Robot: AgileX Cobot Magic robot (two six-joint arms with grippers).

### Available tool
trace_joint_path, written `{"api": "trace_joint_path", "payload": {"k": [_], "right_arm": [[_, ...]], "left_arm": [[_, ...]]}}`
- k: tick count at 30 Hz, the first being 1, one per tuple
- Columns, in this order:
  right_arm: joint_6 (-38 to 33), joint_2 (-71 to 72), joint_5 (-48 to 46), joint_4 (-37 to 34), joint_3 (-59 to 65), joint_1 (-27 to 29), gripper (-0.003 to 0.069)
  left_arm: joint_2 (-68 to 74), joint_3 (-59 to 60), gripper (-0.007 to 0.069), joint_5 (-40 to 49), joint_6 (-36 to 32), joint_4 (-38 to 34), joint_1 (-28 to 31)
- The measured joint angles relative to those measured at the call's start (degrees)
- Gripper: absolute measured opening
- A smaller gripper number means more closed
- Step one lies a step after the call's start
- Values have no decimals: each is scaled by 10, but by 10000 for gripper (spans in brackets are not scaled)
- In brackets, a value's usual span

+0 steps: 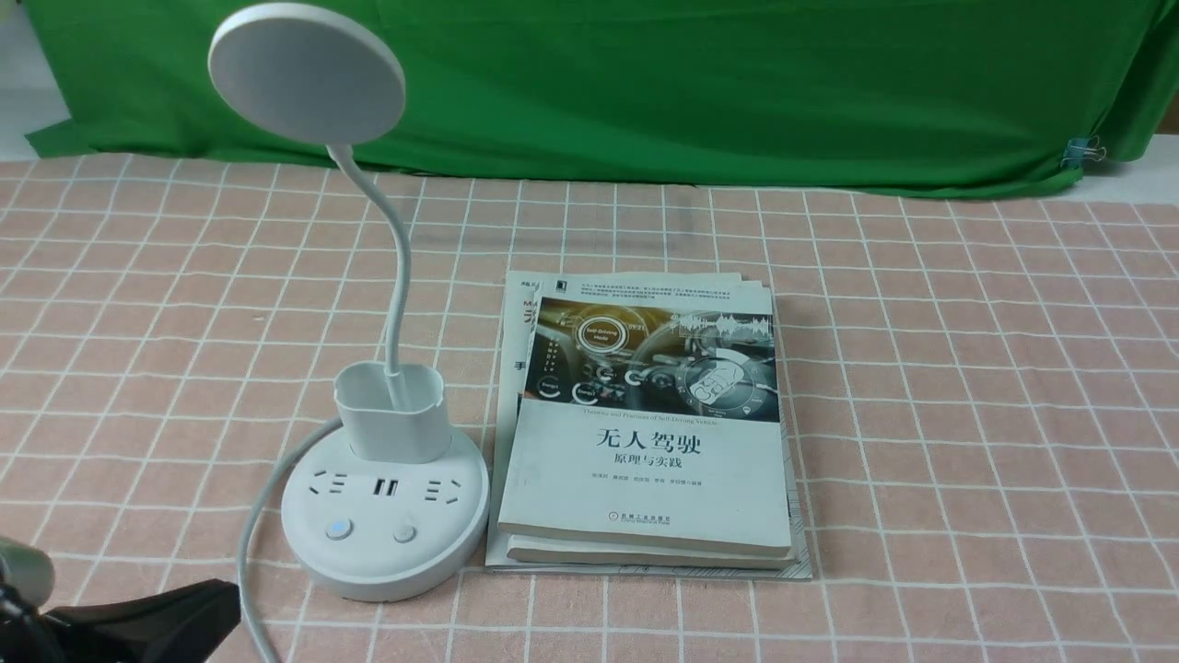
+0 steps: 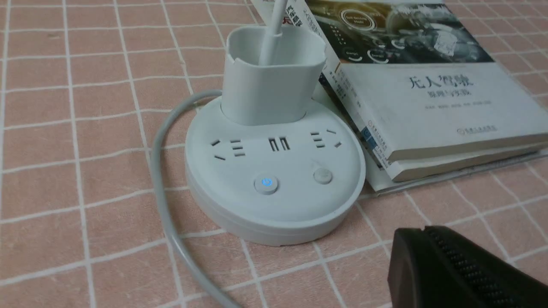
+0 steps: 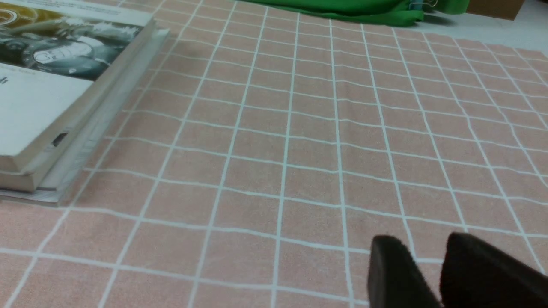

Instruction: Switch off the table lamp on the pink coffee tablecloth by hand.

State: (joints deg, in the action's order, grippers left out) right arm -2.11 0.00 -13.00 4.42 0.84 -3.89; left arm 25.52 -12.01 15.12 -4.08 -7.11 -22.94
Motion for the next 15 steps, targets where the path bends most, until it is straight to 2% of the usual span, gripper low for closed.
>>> {"api": "trace_joint_path", "payload": {"k": [3, 7, 15], "right_arm": [[0, 0, 0, 0, 0, 0, 240], [0, 0, 0, 0, 0, 0, 240], [0, 0, 0, 0, 0, 0, 240]], "left_arm": [[-11, 15, -3, -16, -6, 29, 8], [-49, 34, -3, -38, -10, 28, 46], [-199, 109, -3, -48, -10, 2, 192]]}}
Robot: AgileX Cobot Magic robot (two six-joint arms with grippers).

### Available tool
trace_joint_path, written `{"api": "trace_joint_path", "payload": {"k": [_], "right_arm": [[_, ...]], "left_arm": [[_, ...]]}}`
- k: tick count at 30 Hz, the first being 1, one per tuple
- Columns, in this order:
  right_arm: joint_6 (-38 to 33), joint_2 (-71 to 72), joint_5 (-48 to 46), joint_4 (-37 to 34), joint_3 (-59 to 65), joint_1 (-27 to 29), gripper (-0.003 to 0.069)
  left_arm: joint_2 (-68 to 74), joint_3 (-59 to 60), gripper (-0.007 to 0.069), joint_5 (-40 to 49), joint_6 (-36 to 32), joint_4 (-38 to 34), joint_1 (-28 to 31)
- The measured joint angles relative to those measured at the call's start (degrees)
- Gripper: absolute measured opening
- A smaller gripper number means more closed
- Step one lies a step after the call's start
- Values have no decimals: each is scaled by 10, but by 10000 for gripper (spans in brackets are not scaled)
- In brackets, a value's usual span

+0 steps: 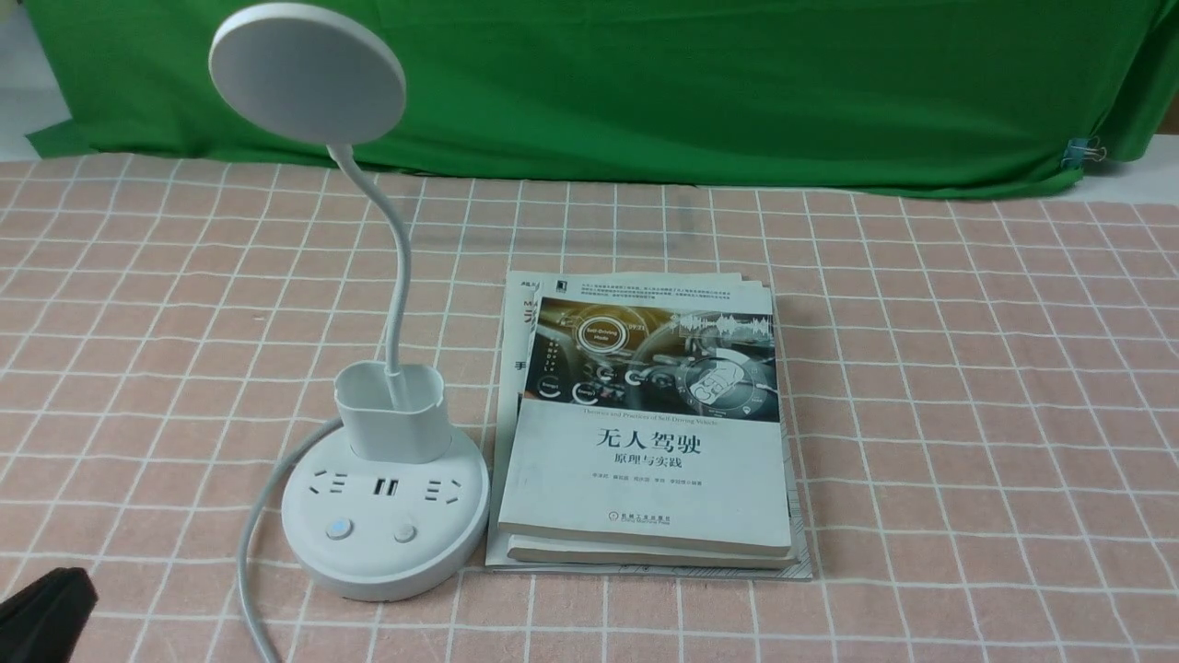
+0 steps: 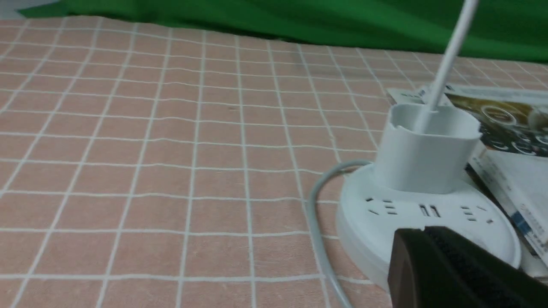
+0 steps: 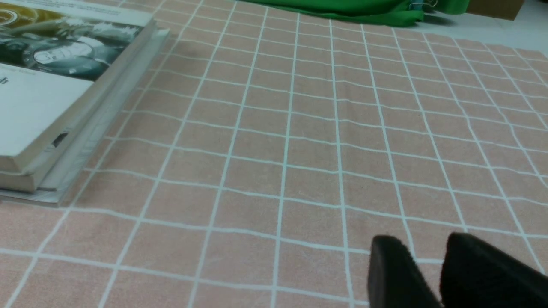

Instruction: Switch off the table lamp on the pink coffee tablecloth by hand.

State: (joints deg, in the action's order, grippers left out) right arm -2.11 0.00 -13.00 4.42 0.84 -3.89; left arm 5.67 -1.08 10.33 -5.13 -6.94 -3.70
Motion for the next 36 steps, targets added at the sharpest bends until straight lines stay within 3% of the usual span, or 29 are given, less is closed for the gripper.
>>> {"api": "trace_joint_path", "payload": {"k": [8, 36], "right_arm": [[0, 0, 0, 0, 0, 0, 240], [0, 0, 0, 0, 0, 0, 240]], "left_arm": [[-57, 15, -3, 61, 2, -27, 17], [-57, 15, -3, 65, 3, -29, 18]]}}
